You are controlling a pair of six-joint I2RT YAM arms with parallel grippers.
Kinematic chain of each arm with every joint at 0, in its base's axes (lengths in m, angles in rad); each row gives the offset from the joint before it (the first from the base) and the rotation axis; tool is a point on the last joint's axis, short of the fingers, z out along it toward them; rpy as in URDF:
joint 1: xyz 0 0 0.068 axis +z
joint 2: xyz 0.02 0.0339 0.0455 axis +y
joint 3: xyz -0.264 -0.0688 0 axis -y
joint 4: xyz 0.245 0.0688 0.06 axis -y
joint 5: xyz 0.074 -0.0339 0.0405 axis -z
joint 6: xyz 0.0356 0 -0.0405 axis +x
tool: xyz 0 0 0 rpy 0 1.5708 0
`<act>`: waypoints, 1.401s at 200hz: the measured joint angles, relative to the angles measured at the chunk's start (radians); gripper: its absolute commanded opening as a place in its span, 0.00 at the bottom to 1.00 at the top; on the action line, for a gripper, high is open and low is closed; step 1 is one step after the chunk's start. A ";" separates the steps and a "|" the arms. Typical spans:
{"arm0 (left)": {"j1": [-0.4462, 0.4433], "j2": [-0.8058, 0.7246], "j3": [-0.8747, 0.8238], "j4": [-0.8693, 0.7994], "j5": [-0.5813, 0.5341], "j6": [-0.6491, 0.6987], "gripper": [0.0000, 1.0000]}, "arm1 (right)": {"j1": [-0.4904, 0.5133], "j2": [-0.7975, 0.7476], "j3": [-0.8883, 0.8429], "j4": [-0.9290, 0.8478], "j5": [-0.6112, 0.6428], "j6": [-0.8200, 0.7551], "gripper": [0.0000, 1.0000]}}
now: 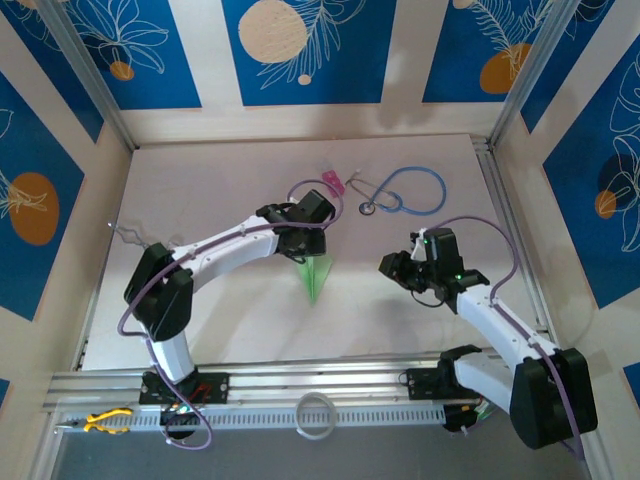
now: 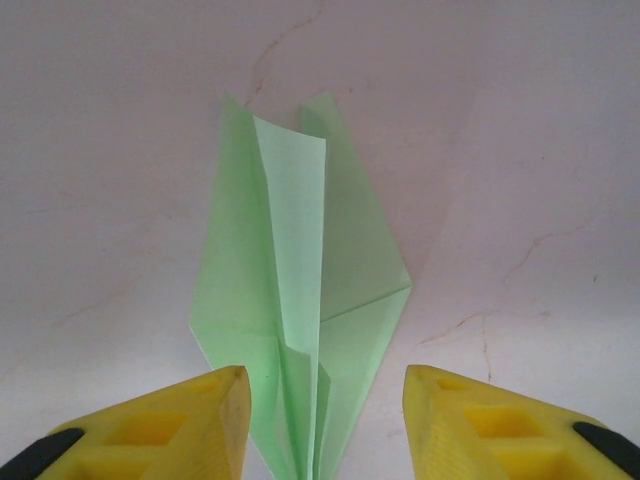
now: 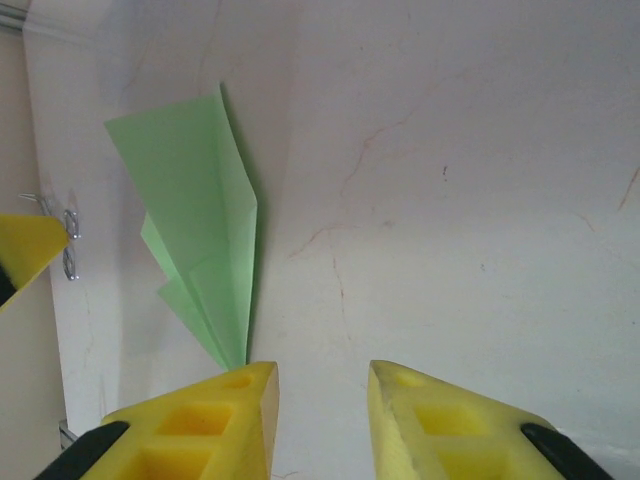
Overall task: Fold a paper plane with a square sheet of paper (pick it up from the middle)
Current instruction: Reset both arms
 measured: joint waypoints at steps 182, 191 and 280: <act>0.377 -0.521 -0.563 0.247 -0.105 0.195 0.84 | -0.044 0.158 0.219 -0.011 0.603 -0.360 0.65; 0.420 -0.558 -0.606 0.265 -0.139 0.209 0.85 | -0.069 0.181 0.188 0.065 0.639 -0.396 0.66; 0.681 -0.616 -0.882 0.701 -0.253 0.562 0.98 | -0.183 0.386 -0.076 0.766 0.477 -0.642 0.64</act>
